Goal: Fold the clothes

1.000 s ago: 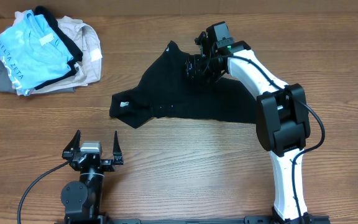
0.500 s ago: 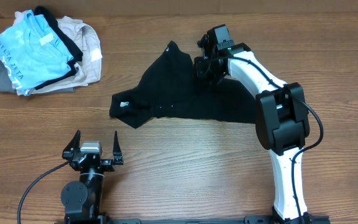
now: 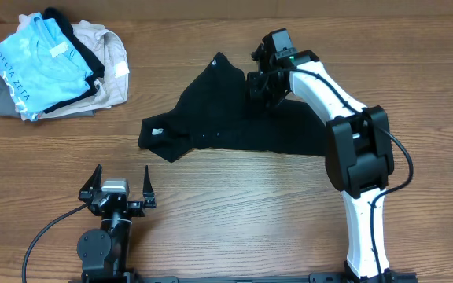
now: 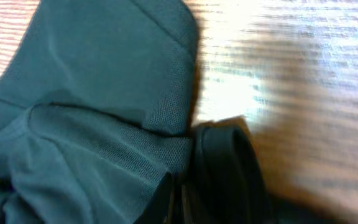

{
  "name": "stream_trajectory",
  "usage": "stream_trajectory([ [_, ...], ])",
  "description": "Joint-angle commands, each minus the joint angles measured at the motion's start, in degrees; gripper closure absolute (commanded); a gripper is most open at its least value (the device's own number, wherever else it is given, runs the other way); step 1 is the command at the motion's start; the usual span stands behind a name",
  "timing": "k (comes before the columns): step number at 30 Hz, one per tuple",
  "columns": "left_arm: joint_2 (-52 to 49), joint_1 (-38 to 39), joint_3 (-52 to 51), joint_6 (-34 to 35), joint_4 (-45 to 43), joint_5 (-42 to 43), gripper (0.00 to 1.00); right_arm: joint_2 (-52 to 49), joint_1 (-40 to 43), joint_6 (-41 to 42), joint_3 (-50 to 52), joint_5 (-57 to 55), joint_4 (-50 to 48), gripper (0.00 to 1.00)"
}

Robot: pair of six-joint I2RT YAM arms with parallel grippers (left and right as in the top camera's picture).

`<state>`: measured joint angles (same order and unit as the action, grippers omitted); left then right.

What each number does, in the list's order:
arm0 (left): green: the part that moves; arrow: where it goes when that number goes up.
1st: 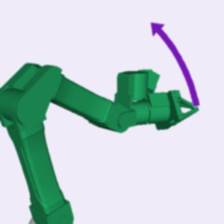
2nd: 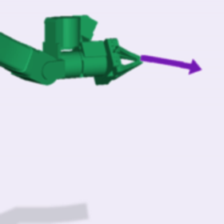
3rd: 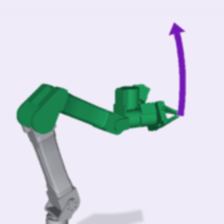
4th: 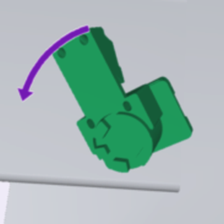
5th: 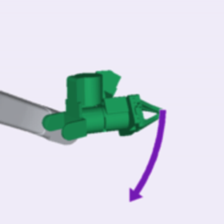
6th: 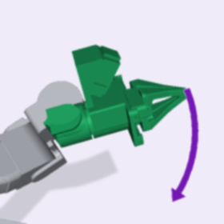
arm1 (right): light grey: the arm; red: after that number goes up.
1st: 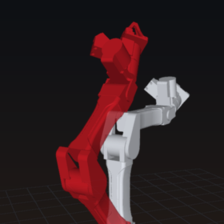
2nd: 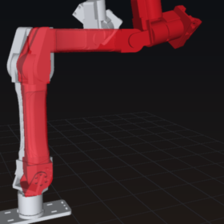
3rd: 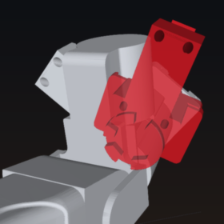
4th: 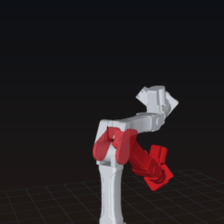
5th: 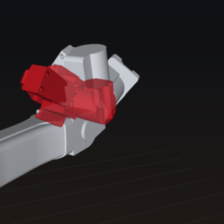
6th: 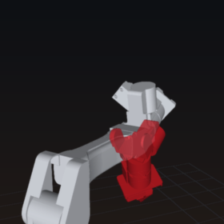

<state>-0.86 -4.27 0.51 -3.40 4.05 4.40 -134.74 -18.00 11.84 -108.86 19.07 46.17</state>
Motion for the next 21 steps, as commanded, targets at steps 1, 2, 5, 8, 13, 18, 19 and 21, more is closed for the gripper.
stream_trajectory([
  [1, 0.61, -0.31, -0.24, -0.87, 0.02, -0.33, 0.0, 7.54, 0.0, 0.61, -1.84, 0.0, 1.27, 0.96],
  [2, 0.61, -0.31, -0.24, -0.9, 0.02, -0.33, 0.0, 8.55, 0.0, 0.61, -1.84, 0.0, 1.86, 0.96],
  [5, 0.61, -0.31, -0.24, -0.9, 0.0, -0.33, 0.0, 11.85, -0.22, 0.57, -1.84, -0.02, 3.85, 0.94],
  [8, 0.61, -0.31, -0.24, -0.9, 0.02, -0.33, 0.0, 13.84, -0.35, 0.59, -1.84, 0.0, 5.27, 0.85],
  [13, 0.61, -0.31, -0.24, -0.9, 0.02, -0.33, 0.0, 14.08, -0.37, 0.57, -1.51, -0.22, 6.05, 0.82],
  [18, 0.61, -0.31, -0.24, -0.87, 0.0, -0.33, 0.0, 13.86, -0.37, 0.61, -0.96, -3.82, 5.79, 0.5],
  [19, 0.61, -0.31, -0.24, -0.9, 0.02, -0.33, 0.0, 13.77, -0.37, 0.61, -0.94, -5.66, 5.77, 0.42],
  [21, 0.61, -0.31, -0.24, -0.87, 0.02, -0.33, 0.0, 13.35, -0.37, 0.61, -0.63, -8.13, 4.94, 0.33],
])
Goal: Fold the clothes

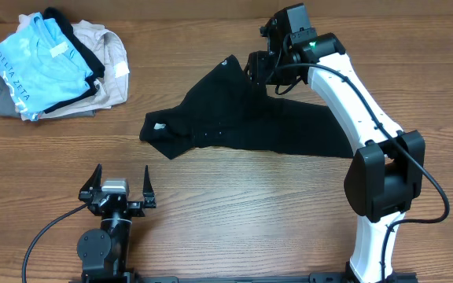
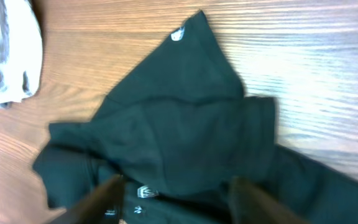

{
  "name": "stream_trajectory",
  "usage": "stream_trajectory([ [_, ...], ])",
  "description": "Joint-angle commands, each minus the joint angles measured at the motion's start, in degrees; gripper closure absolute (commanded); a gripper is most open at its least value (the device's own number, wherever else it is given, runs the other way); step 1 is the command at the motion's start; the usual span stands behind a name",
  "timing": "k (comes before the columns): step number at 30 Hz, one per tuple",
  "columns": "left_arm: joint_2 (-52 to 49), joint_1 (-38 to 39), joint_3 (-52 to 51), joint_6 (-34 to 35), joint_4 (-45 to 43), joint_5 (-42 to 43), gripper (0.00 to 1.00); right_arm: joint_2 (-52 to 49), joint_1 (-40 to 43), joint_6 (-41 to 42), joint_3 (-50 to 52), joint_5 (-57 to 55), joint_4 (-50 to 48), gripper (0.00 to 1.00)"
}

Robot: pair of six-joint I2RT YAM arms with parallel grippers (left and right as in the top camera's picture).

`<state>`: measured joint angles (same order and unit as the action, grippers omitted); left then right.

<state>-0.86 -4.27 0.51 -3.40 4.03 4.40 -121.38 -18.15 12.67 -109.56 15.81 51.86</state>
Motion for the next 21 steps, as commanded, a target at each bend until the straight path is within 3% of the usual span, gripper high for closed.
stream_trajectory([
  [1, 0.61, -0.31, -0.24, -0.9, 0.04, -0.33, 0.0, -0.31, -0.22, -0.22, 0.52, -5.51, -2.01, 0.29],
  [6, 0.61, -0.31, -0.24, -0.9, 0.04, -0.33, 0.0, -3.54, 0.04, 0.98, 3.43, -6.27, -10.67, 0.2],
  [17, 0.61, -0.31, -0.24, -0.9, 0.04, -0.33, 0.0, -12.28, 3.87, 5.84, 3.52, -6.38, -13.53, 0.16],
  [21, 0.61, -0.31, -0.24, -0.9, 0.04, -0.33, 0.0, -12.31, 4.55, 5.79, 3.52, -1.31, -14.23, 0.16],
])
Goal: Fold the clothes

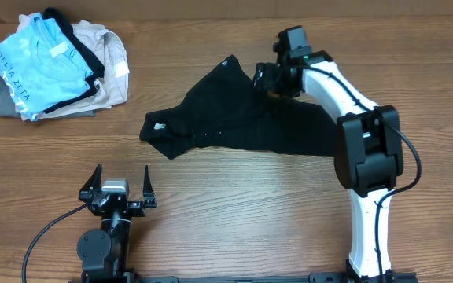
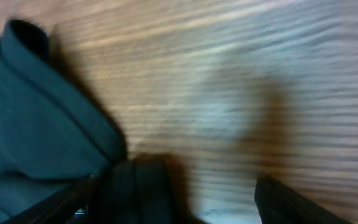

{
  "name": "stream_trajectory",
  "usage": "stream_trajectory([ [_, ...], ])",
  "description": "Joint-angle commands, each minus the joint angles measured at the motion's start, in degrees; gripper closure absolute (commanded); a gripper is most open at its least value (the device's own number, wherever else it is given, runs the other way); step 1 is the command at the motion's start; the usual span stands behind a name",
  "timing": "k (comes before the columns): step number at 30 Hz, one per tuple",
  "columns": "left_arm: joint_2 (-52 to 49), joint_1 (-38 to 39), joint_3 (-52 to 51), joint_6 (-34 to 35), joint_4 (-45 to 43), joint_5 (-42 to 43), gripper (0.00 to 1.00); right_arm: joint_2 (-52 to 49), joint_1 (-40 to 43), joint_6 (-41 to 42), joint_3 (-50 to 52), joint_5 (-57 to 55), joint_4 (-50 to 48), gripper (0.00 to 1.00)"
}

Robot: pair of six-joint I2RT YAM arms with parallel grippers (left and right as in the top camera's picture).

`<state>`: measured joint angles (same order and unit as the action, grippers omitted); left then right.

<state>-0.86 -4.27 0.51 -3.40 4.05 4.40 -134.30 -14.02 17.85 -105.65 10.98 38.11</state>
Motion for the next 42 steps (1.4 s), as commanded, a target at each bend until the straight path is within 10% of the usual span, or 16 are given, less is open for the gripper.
stream_trajectory([
  [1, 0.61, -0.31, -0.24, -0.9, 0.02, -0.33, 0.0, 0.61, 0.42, 0.59, -0.39, 5.03, -0.81, 0.16],
  [11, 0.61, -0.31, -0.24, -0.9, 0.02, -0.33, 0.0, 0.55, -1.33, 0.15, -0.39, 10.45, -1.36, 0.29],
  [23, 0.61, -0.31, -0.24, -0.9, 0.02, -0.33, 0.0, 0.87, -1.27, 0.87, -1.46, 7.41, -1.36, 0.84],
  [42, 0.61, -0.31, -0.24, -0.9, 0.02, -0.33, 0.0, 12.37, -6.97, 1.75, -2.84, 5.6, 21.53, 0.87],
])
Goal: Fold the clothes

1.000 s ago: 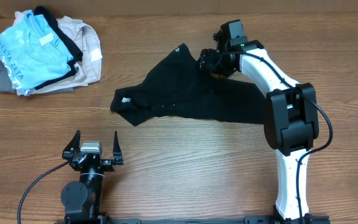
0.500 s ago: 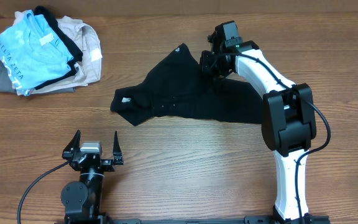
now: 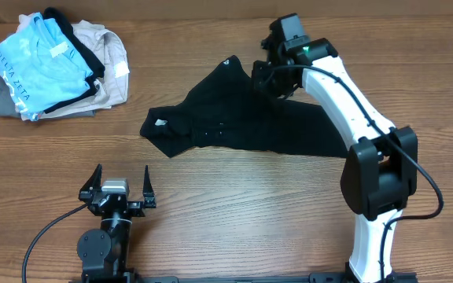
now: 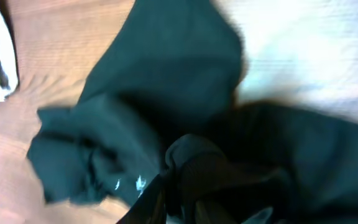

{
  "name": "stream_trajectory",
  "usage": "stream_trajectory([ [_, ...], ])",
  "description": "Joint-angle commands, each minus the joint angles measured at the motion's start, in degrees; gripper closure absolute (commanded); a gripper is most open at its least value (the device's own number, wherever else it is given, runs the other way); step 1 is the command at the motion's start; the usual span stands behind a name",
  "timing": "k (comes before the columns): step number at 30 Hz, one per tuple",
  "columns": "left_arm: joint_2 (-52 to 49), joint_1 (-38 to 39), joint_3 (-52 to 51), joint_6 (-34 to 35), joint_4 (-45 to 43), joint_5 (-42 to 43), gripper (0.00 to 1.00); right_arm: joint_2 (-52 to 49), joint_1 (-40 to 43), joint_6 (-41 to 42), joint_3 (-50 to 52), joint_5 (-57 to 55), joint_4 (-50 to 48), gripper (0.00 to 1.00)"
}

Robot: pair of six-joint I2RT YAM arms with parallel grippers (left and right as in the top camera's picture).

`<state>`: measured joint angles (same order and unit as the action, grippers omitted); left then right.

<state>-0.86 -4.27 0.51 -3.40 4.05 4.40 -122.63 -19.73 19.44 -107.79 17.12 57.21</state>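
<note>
A black garment (image 3: pixel 242 118) lies spread and rumpled across the middle of the table, with a small white tag (image 3: pixel 159 123) near its left end. My right gripper (image 3: pixel 269 77) is at the garment's upper edge, just right of the pointed flap (image 3: pixel 225 64). In the right wrist view it (image 4: pixel 194 186) is shut on a bunch of dark fabric (image 4: pixel 188 149), and the rest of the garment (image 4: pixel 135 99) hangs away to the left. My left gripper (image 3: pixel 119 179) rests at the near left of the table, open and holding nothing.
A pile of other clothes (image 3: pixel 53 67), light blue, beige and grey, sits at the far left corner. Bare wooden table (image 3: pixel 234 212) lies between the garment and the front edge. The right arm (image 3: pixel 352 110) reaches over the garment's right part.
My right gripper was open, low on the table at the garment's upper edge. Now it is shut on a bunch of fabric there. The garment's outline has barely changed.
At first my right gripper was low on the garment's upper middle. Then it stood open above the garment, whose flap had shifted slightly right. After that it was down and open at the upper edge, and now it grips fabric there. The left arm never moved.
</note>
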Motion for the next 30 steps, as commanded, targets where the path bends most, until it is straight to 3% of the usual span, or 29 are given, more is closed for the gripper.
stream_trajectory([
  [1, 0.61, -0.31, -0.24, -0.9, 0.02, -0.33, 0.0, 0.7, -1.77, 0.15, -0.7, -0.55, 4.31, 0.91],
  [3, 0.61, -0.31, -0.24, -0.9, 0.02, -0.33, 0.0, 0.7, -2.93, 0.13, -0.68, -0.57, 7.96, 0.96],
  [9, 0.61, -0.31, -0.24, -0.9, 0.02, -0.33, 0.0, 0.72, -8.57, 0.26, -0.66, -0.7, 16.59, 0.96],
  [19, 0.61, -0.31, -0.24, -0.9, 0.02, -0.33, 0.0, 4.39, -21.86, 20.31, -0.66, -25.18, 25.92, 0.96],
  [30, 0.61, -0.31, -0.24, -0.9, 0.02, -0.33, 0.0, 14.75, -31.58, 27.39, -0.66, -26.14, 35.15, 0.96],
])
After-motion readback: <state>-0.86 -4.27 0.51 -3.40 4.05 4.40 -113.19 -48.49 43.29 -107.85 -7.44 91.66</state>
